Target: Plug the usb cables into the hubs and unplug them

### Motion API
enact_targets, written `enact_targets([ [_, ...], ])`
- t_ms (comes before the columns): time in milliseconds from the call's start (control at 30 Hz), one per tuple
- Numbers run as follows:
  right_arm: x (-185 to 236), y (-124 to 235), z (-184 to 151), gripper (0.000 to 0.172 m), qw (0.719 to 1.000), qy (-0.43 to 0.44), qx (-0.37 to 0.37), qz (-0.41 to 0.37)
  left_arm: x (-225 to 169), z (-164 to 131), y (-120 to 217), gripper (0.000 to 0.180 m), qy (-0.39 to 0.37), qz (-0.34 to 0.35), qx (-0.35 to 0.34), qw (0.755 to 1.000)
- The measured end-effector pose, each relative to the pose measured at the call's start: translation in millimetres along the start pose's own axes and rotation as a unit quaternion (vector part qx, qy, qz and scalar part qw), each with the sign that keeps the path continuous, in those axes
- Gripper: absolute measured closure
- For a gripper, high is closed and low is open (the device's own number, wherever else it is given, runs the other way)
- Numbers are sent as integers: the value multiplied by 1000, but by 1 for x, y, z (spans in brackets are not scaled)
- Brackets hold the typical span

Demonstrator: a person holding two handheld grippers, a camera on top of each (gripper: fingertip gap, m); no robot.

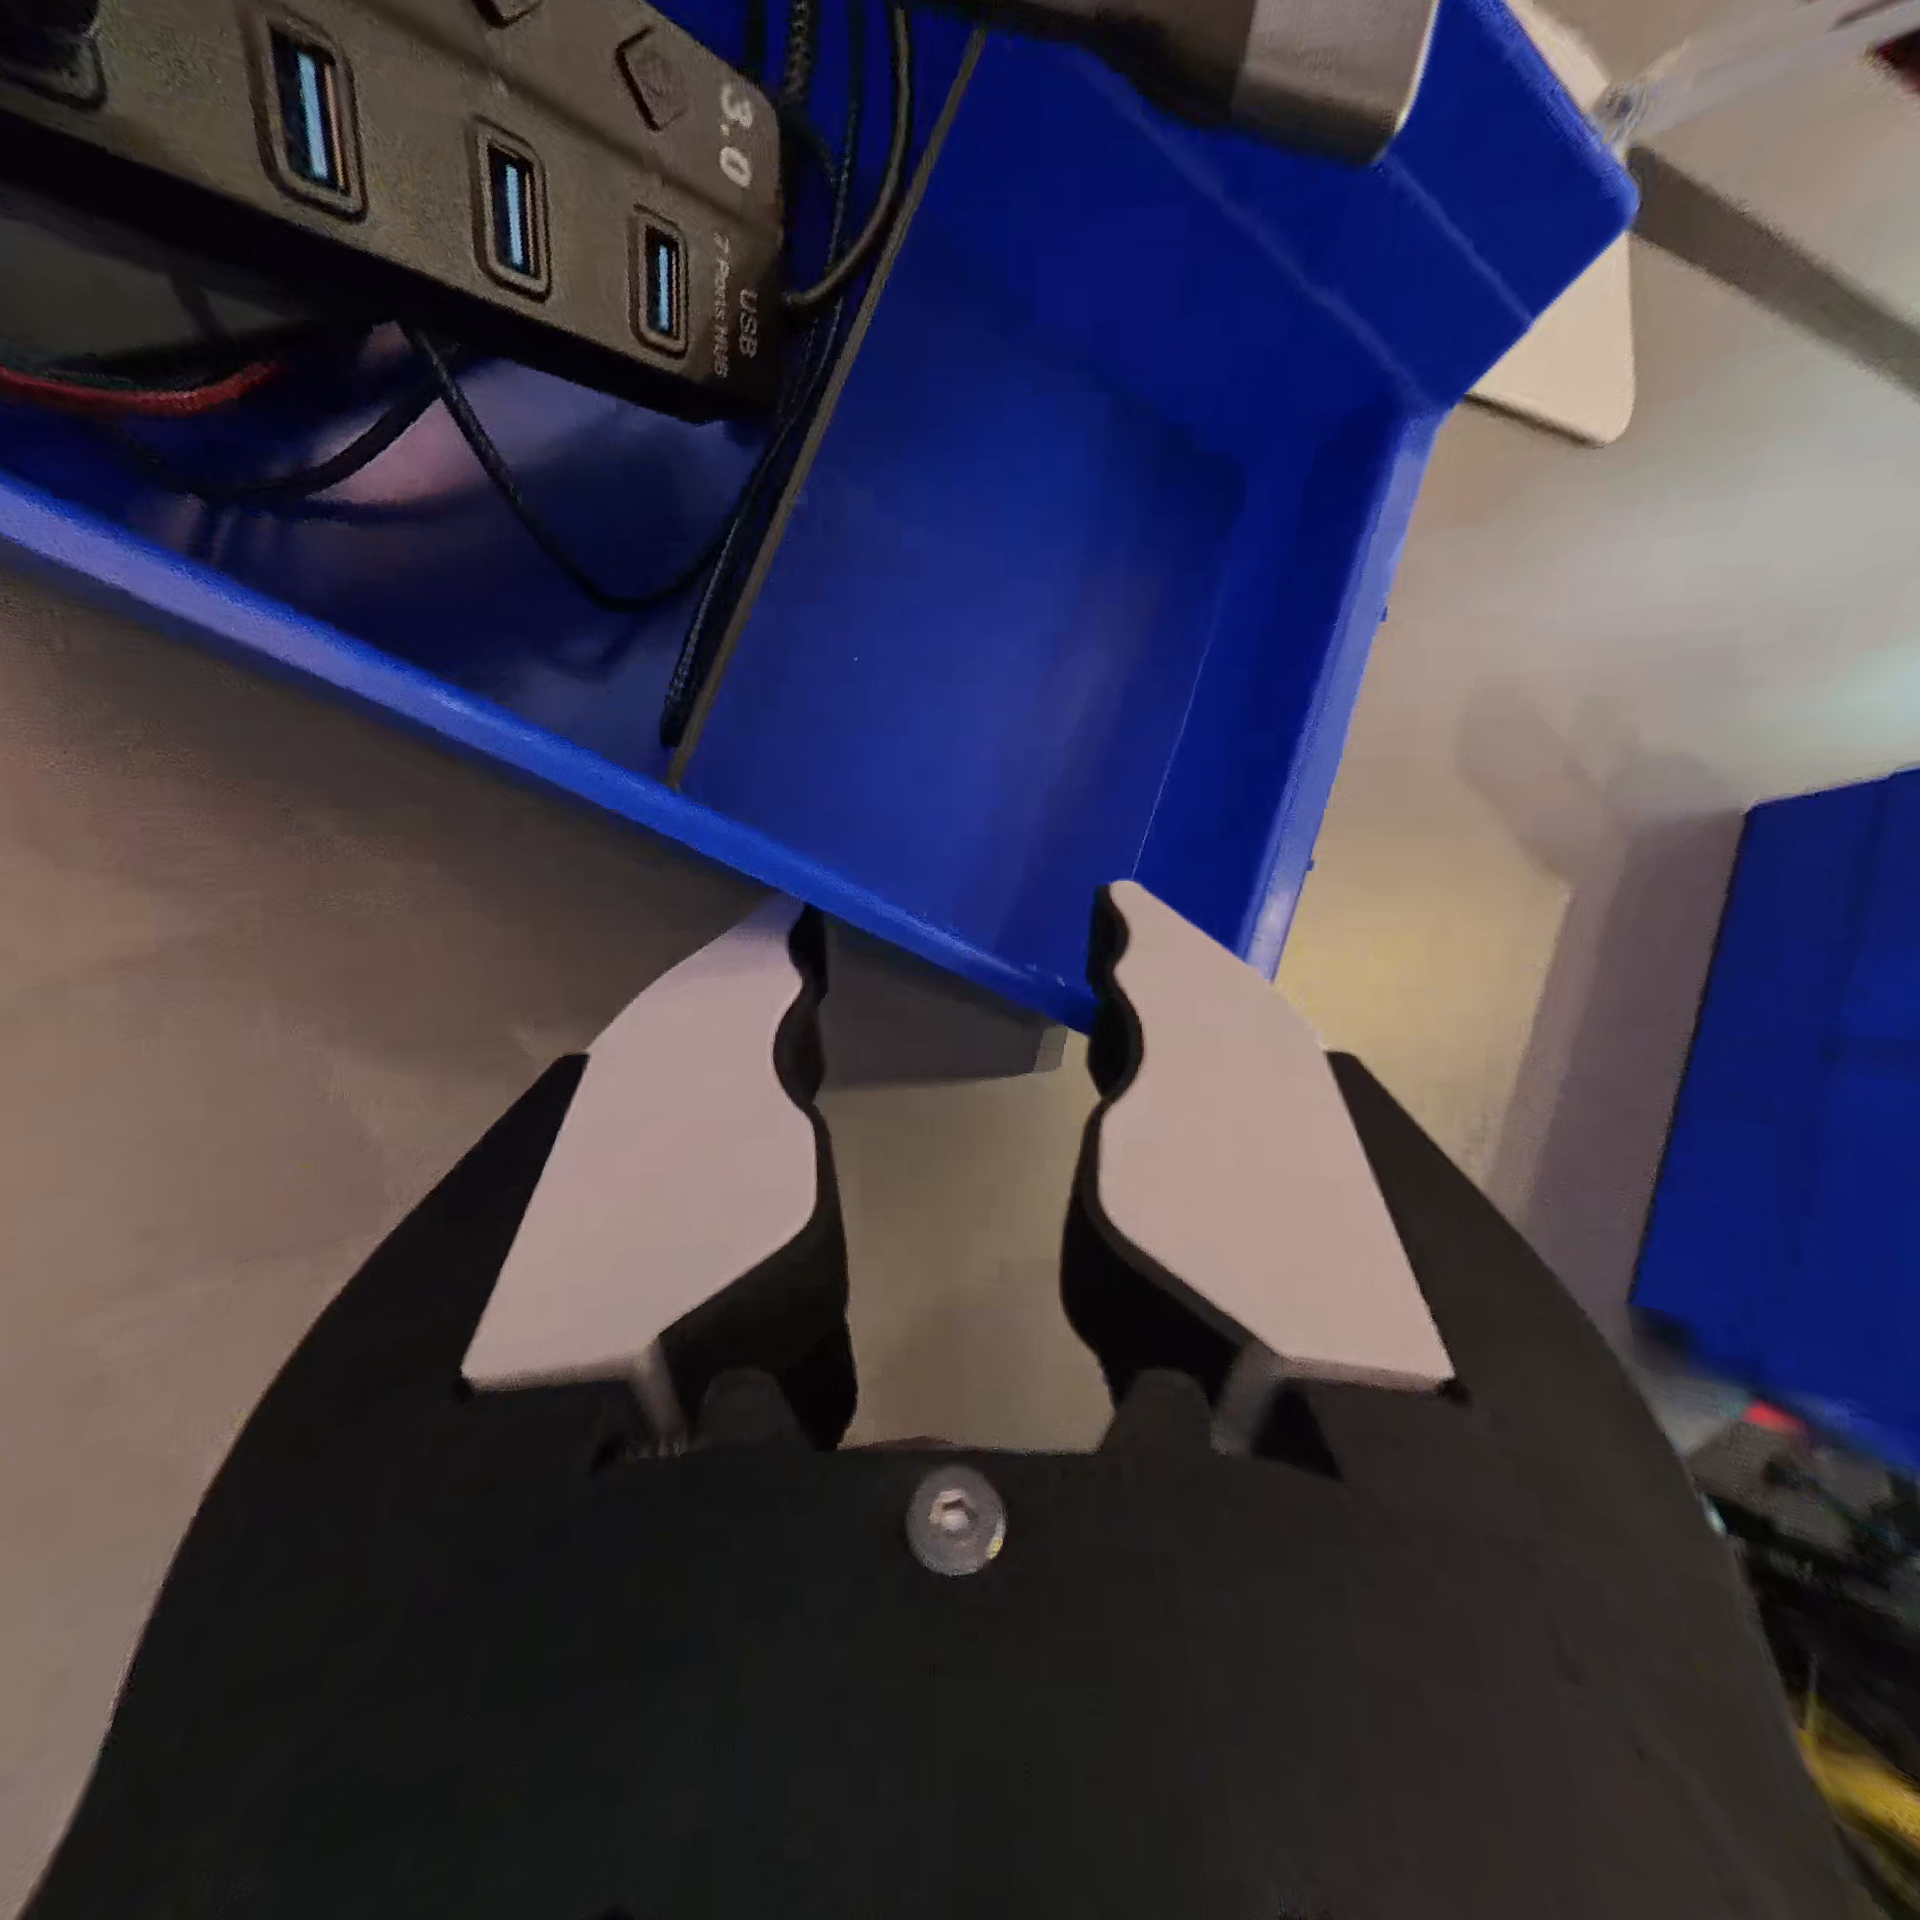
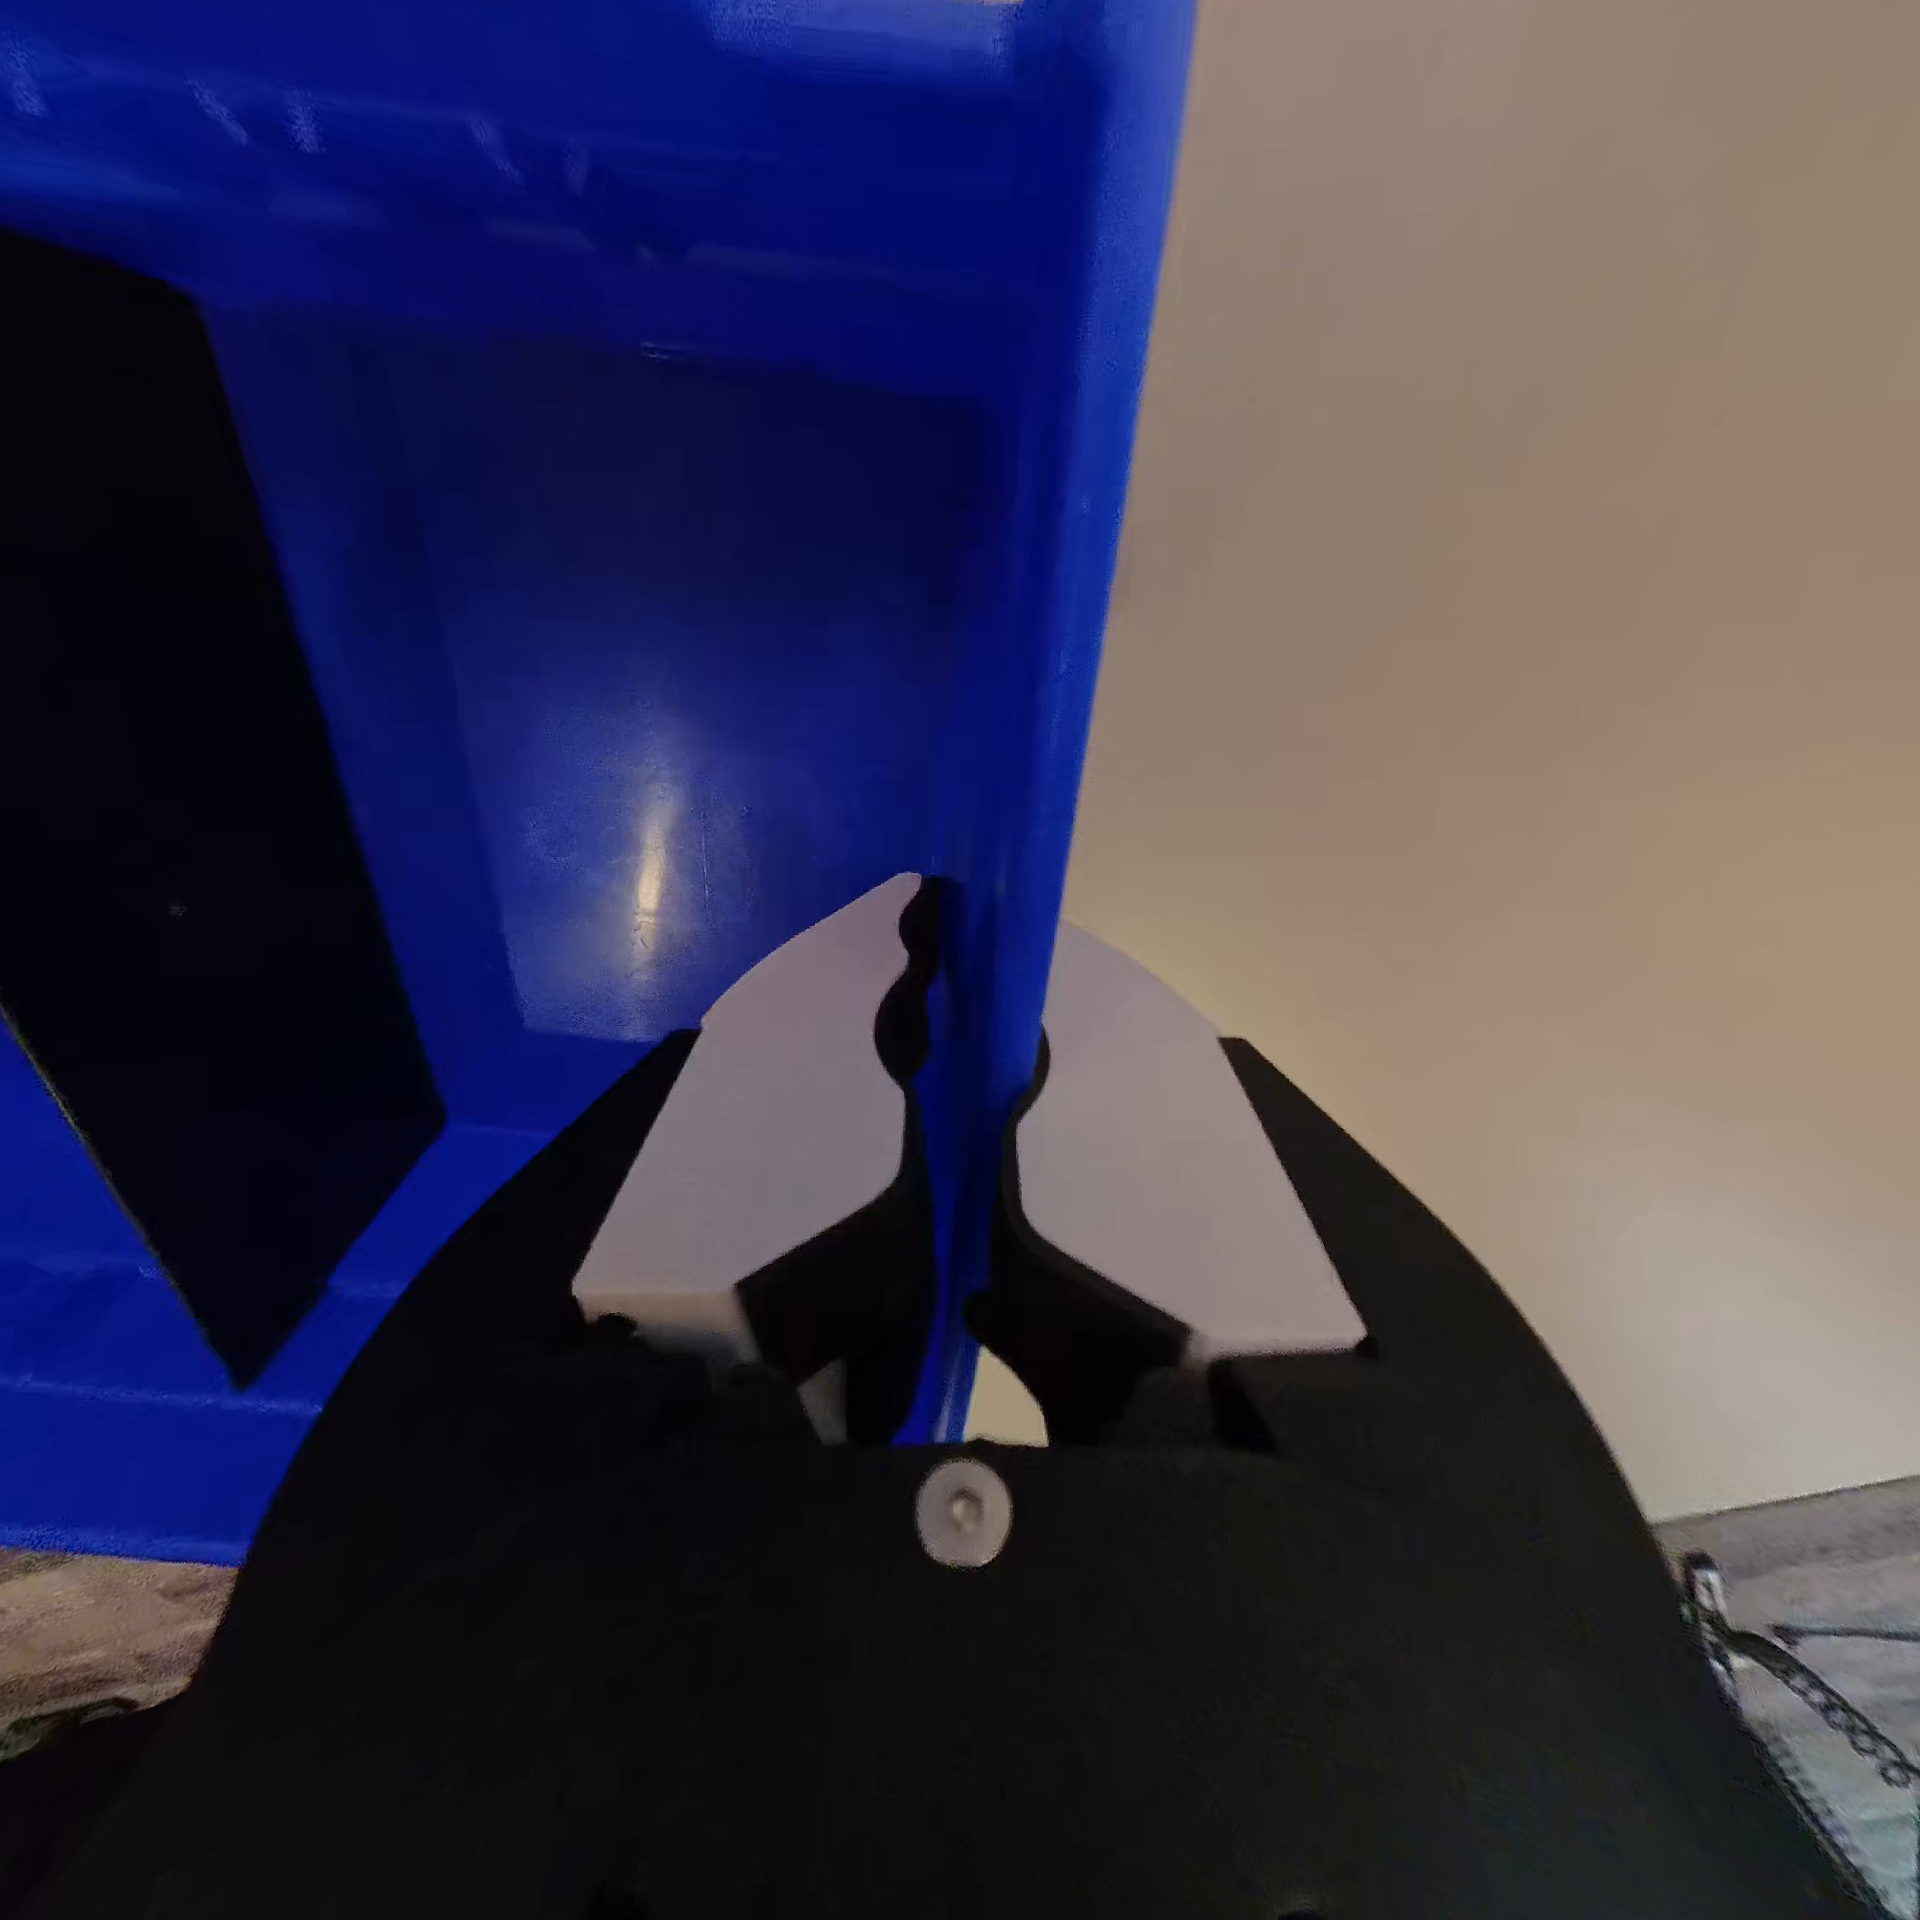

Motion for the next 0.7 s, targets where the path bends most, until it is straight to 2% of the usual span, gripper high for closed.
enact_targets([
  [133,-39,1,-3,163,1000,21,17,-1,28,25,10,140,-51,-12,87,995],
  [300,-93,2,0,162,998,45,34,-6,66,63,21,155,-102,13,168,980],
  [400,-123,2,5,162,997,40,59,-2,90,90,28,165,-122,68,215,966],
  [467,-142,2,11,160,995,44,86,-14,107,108,31,171,-118,114,220,961],
  [633,-186,3,24,160,993,56,97,-24,124,137,25,175,-112,139,228,957],
  [700,-204,3,28,161,994,48,96,-23,131,150,20,175,-107,140,202,963],
])
Point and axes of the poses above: each gripper's, where its closed fingertips meet, y back along the fingers, z out of its top, x = y × z across the jaws, the point moved 9 cm from there along y, back along the fingers, and after that the axes turned 7 degrees about y, right-handed, at the moved point
